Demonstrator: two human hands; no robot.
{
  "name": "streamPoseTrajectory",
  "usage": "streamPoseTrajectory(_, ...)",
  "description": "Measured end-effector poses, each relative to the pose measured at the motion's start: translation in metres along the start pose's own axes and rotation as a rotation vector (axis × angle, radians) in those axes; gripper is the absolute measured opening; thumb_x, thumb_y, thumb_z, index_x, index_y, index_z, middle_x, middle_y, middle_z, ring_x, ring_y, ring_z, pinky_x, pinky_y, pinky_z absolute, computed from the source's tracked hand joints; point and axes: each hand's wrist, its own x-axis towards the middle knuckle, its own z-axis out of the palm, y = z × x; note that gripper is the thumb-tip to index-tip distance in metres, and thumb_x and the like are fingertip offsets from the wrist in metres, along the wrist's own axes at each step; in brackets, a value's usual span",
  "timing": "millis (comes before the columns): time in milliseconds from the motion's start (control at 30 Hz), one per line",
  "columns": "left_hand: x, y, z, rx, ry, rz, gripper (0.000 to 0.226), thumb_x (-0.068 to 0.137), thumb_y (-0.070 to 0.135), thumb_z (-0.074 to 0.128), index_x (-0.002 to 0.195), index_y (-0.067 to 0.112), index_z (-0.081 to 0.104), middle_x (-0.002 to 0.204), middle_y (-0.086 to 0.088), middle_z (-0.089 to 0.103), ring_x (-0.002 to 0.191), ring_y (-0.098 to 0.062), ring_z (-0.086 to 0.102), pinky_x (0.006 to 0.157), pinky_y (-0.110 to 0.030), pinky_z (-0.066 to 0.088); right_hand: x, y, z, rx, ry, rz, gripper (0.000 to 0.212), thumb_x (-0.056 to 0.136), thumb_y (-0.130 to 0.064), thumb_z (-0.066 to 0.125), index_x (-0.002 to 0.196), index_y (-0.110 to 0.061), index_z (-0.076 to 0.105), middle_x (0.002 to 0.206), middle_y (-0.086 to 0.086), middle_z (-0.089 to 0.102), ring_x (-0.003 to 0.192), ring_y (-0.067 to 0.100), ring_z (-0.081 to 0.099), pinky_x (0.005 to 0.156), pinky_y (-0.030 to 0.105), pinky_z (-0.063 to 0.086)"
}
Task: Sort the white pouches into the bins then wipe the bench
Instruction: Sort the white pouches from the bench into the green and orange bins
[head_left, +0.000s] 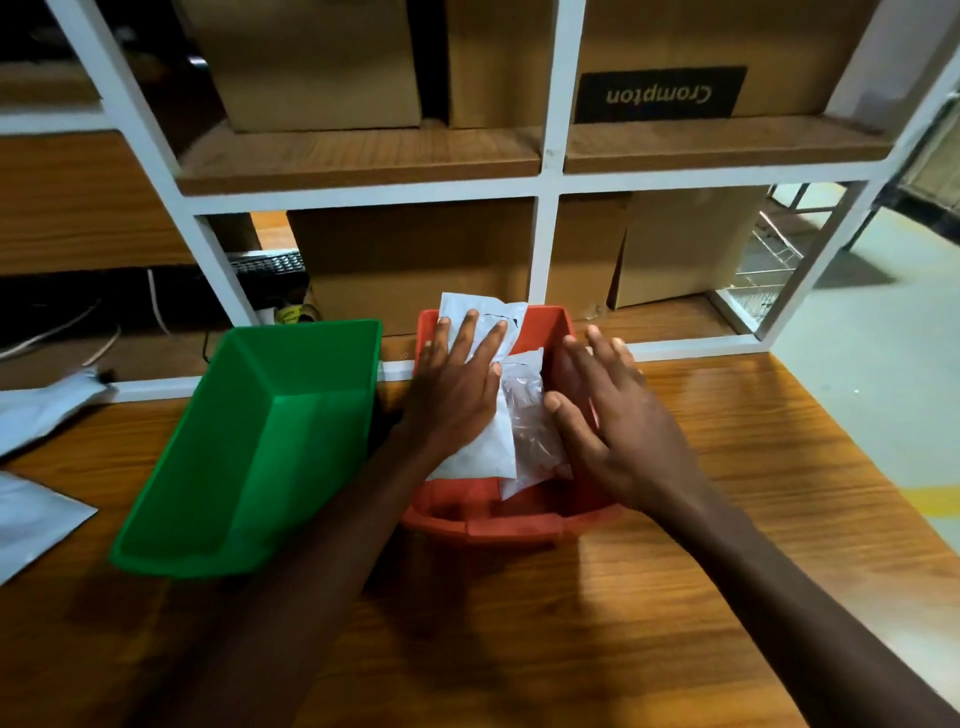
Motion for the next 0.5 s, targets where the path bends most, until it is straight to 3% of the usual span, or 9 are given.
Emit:
streamPoseTrajectory(200, -0.005, 0.013, 0.028, 0.086, -0.131, -0.054, 0.061, 0.097, 0.045, 0.017, 0.156, 0.03, 0.022, 0.162, -0.011, 0.026, 0.147, -0.041, 0.022, 0.118, -0.054, 0.023, -0.035, 0.007, -0.017, 0.091, 0.115, -0.016, 0.076, 0.093, -0.071, 0.026, 0.158, -0.034, 0.019, 0.168, -0.007, 0.009, 0.155, 0.015, 0.004, 0.123, 0.049, 0.021)
streamPoseTrajectory(500, 0.0, 0.002, 0.078, -0.044, -0.385, -0.242, 0.058, 0.104, 0.043, 0.027, 0.157, 0.031, 0.008, 0.167, -0.005, 0.0, 0.151, -0.039, 0.001, 0.121, -0.056, 0.007, -0.054, 0.023, -0.018, 0.135, 0.153, -0.041, 0.073, 0.096, -0.065, 0.034, 0.159, -0.032, 0.018, 0.167, -0.008, 0.011, 0.154, 0.012, 0.005, 0.117, 0.035, 0.014)
